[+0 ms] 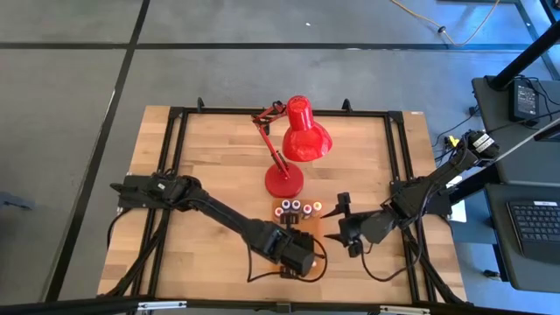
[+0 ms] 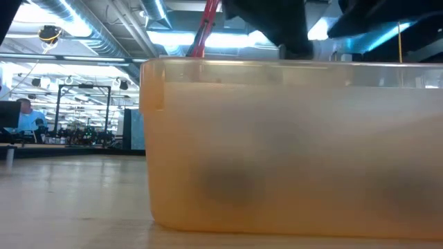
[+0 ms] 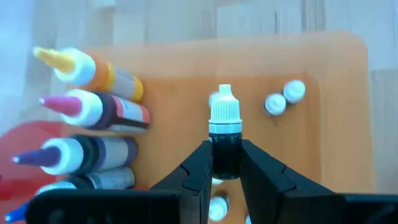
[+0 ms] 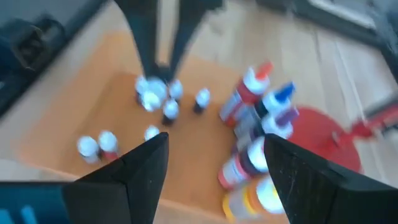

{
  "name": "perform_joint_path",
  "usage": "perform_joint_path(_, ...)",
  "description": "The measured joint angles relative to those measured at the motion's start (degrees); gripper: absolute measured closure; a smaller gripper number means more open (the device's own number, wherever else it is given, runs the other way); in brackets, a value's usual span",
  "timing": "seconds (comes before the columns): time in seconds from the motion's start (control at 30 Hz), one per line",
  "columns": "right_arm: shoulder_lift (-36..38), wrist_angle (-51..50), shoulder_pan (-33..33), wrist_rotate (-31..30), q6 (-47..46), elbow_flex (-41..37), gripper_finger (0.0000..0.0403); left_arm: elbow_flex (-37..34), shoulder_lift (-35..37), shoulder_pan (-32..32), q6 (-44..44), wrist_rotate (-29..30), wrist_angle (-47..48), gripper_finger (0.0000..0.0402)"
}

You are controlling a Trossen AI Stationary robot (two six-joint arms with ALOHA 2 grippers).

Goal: Pick & Place food coloring
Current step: Put the green food coloring bottle into the orange bin

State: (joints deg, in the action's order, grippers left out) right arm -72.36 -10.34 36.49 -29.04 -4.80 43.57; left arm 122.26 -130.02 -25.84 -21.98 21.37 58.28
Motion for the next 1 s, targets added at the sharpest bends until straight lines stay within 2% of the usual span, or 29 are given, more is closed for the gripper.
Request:
perform_joint_path(0.1, 0.0, 4.1, 0.0, 2.6, 3.9, 0.0, 0.0138, 0.0, 0.0, -0.5, -0.5, 2.3, -1.8, 0.0334)
perform_joint_path(0.2, 0.0, 7.0, 0.0, 3.1, 5.2, 0.0, 0.0138, 0.0, 0.0, -1.3, -1.8, 4.2, -3.4, 0.0334)
perform_joint_path(0.33, -0.2, 6.8, 0.4, 3.2, 5.6, 0.0, 0.0138, 0.0, 0.0, -2.9, -4.8, 9.7, -4.5, 0.0334)
perform_joint_path(0.5, -3.5, 10.0, 2.4, 3.3, 8.3, 0.0, 0.0138, 0.0, 0.0, -4.3, -8.1, 14.6, -7.1, 0.0334)
perform_joint_path(0.7, -8.2, 16.8, 4.0, -1.2, 14.1, 0.0, 0.0138, 0.0, 0.0, -3.9, -12.1, 15.1, -8.6, 0.0334)
perform_joint_path(0.87, -8.8, 17.0, 3.9, 2.0, 13.0, 0.0, 0.0142, 0.0, 0.0, -3.5, -12.9, 15.0, -9.8, 0.0334)
perform_joint_path(1.0, -8.8, 16.9, 4.0, 2.1, 13.0, 0.0, 0.0170, 0.0, 0.0, -3.6, -12.9, 14.7, -10.0, 0.0334)
